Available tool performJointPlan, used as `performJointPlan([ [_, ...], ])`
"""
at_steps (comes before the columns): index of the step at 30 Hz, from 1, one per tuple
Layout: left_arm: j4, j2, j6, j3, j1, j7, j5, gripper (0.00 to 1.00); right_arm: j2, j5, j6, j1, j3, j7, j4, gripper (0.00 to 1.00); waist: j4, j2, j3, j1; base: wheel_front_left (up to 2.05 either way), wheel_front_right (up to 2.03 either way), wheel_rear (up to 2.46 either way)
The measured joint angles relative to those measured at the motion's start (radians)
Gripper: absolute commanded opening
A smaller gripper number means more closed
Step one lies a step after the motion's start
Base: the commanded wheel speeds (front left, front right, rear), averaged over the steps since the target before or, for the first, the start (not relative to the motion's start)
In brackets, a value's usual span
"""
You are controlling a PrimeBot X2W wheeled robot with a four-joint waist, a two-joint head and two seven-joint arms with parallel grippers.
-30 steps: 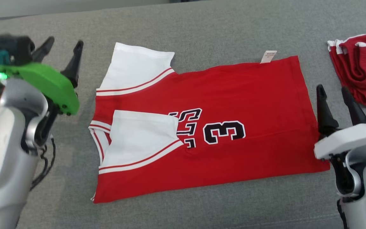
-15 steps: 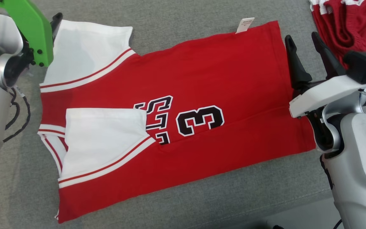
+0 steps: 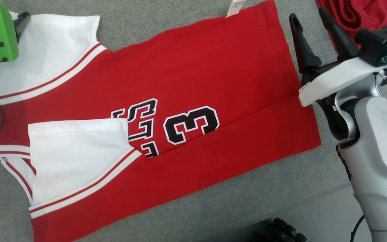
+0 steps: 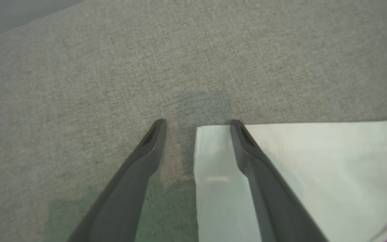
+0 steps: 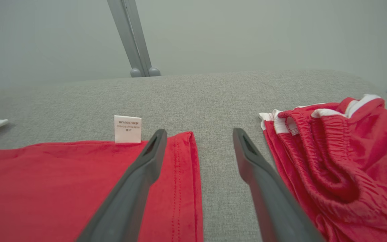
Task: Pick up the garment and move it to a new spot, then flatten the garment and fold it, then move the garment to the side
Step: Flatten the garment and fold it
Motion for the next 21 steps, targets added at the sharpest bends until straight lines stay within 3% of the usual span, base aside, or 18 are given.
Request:
performJointPlan([
  [2, 0.000, 0.000, 0.000, 0.002, -0.002, 0.006, -0.010, 1.00, -0.003, 0.002, 0.000, -0.009, 0.006, -0.001, 0.001, 1.00, 0.000, 0.0000, 0.003, 0.0000, 0.00, 0.00, 0.00],
  [3, -0.001, -0.001, 0.000, 0.001, -0.002, 0.014, -0.013, 0.87, -0.004, 0.002, 0.000, -0.012, 0.009, -0.001, 0.001, 1.00, 0.001, 0.0000, 0.002, 0.0000, 0.00, 0.00, 0.00],
  [5, -0.010, -0.002, 0.000, -0.003, -0.003, 0.034, -0.020, 0.40, -0.013, 0.003, 0.000, -0.019, 0.021, 0.005, 0.000, 1.00, 0.005, 0.0000, 0.001, 0.0000, 0.00, 0.00, 0.00],
  [8, -0.024, -0.002, 0.000, -0.012, -0.006, 0.054, -0.028, 0.00, -0.038, 0.000, 0.000, -0.044, 0.035, 0.029, 0.008, 1.00, 0.014, 0.0000, -0.003, 0.0000, 0.00, 0.00, 0.00],
  [21, -0.094, -0.051, -0.004, -0.038, 0.004, 0.044, -0.070, 0.00, -0.194, 0.034, 0.000, -0.225, 0.236, 0.252, 0.202, 1.00, 0.089, 0.0000, -0.031, 0.0000, 0.00, 0.00, 0.00],
])
